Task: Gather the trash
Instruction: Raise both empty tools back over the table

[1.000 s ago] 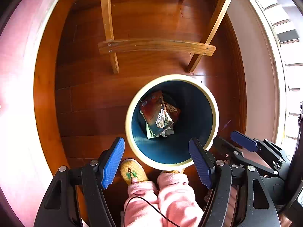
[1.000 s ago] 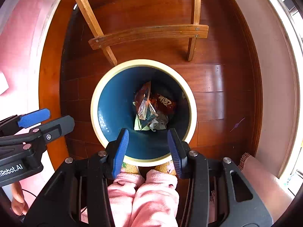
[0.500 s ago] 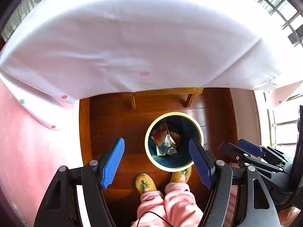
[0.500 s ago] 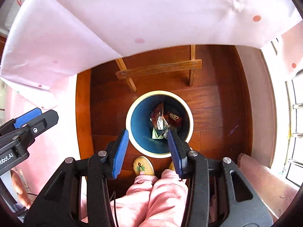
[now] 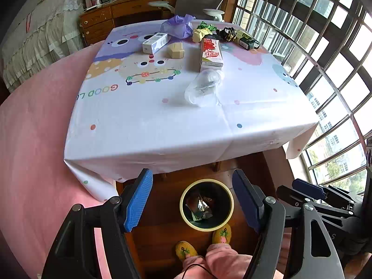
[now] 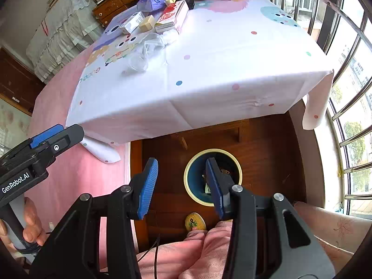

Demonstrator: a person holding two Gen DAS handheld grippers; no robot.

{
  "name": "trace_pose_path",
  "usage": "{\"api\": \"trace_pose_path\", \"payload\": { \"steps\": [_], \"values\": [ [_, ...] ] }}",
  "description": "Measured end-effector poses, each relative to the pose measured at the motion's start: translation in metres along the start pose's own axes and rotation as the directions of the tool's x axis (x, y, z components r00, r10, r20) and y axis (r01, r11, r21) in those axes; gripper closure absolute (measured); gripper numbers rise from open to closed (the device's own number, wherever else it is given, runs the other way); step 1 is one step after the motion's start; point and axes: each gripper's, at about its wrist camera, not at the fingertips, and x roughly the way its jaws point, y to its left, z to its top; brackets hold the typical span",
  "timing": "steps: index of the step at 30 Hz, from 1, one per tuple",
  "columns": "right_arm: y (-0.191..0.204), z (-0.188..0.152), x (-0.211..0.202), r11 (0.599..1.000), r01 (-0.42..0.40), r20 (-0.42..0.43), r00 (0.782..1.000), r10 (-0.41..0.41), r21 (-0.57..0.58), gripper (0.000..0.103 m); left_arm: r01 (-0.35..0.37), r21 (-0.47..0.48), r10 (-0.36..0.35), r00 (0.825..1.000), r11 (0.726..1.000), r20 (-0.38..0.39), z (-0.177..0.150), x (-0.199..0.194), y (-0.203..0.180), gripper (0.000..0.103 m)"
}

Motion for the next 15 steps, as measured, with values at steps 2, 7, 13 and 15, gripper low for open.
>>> {"api": "trace_pose_path", "payload": {
  "steps": [2, 7, 13, 15],
  "values": [
    [0.004, 0.009, -0.016, 1.0, 0.004, 0.039, 0.999, -0.004, -0.001, 0.063, 0.007, 0.006, -0.008, 0.999, 1.0, 0.044, 0.013, -0.016, 0.003, 0.031],
    [0.011, 0.036, -0.046, 1.0, 0.003, 0.112, 0.994, -0.004, 0.011, 0.063, 0.021, 0.028, -0.024, 0.993, 0.999, 0.114, 0.046, -0.044, 0.002, 0.031],
    [0.012, 0.065, -0.055, 1.0, -0.004, 0.165, 0.986, 0.002, 0.011, 0.063, 0.0, 0.021, -0.002, 0.992, 1.0, 0.127, 0.08, -0.053, 0.005, 0.031],
    [0.009, 0.08, -0.054, 1.0, -0.003, 0.174, 0.985, 0.002, 0.01, 0.063, 0.001, 0.014, -0.003, 0.994, 1.0, 0.11, 0.093, -0.048, 0.006, 0.031]
  ]
}}
